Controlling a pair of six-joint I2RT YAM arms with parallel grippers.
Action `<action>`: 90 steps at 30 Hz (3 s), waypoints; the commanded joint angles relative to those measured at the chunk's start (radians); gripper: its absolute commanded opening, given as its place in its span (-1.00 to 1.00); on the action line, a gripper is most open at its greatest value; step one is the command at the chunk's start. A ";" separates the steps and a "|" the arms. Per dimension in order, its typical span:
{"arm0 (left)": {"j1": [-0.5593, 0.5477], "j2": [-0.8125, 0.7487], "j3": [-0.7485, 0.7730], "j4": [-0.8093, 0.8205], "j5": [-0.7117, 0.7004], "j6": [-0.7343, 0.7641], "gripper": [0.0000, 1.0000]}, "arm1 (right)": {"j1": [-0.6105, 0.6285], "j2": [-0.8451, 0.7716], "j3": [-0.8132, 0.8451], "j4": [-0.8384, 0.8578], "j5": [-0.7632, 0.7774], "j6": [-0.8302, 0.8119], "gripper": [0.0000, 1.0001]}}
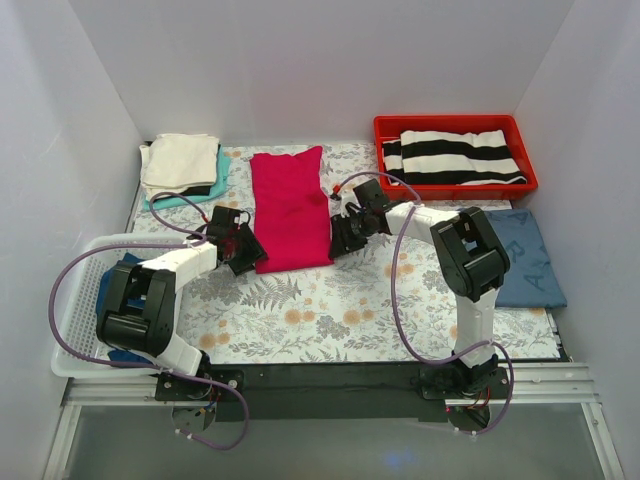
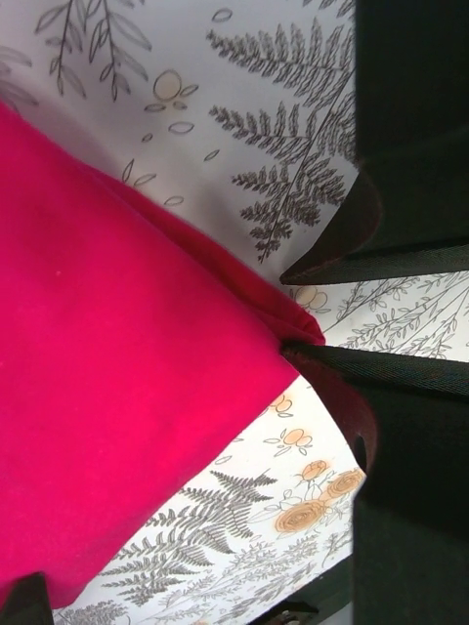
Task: Fold and stack the t-shirts
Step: Grab one side of the 2/3 rectangular tshirt with both arms, then fold the long partially folded tshirt into a neat square
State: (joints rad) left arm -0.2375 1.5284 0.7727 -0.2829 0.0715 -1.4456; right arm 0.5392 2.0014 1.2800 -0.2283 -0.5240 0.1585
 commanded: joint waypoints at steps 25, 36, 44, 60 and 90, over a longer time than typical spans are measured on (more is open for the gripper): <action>0.006 0.039 -0.056 0.050 0.047 0.036 -0.24 | 0.062 -0.078 -0.019 0.066 -0.007 0.047 -0.26; 0.006 0.030 -0.062 0.047 0.096 0.054 -1.00 | 0.068 -0.007 -0.019 0.060 -0.076 0.050 -0.96; 0.006 -0.131 -0.056 -0.055 0.056 0.037 -1.00 | 0.071 -0.108 -0.123 0.044 -0.050 0.038 -0.97; -0.022 -0.522 -0.084 -0.283 -0.039 -0.078 -1.00 | 0.108 -0.444 -0.353 0.032 -0.018 0.062 -0.97; -0.042 -0.334 0.249 -0.332 -0.303 -0.068 -1.00 | 0.157 -0.386 0.083 -0.017 0.159 0.047 -0.97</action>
State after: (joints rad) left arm -0.2810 1.1664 0.9554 -0.6491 -0.1516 -1.5352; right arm 0.7063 1.5768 1.2675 -0.2317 -0.3950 0.2420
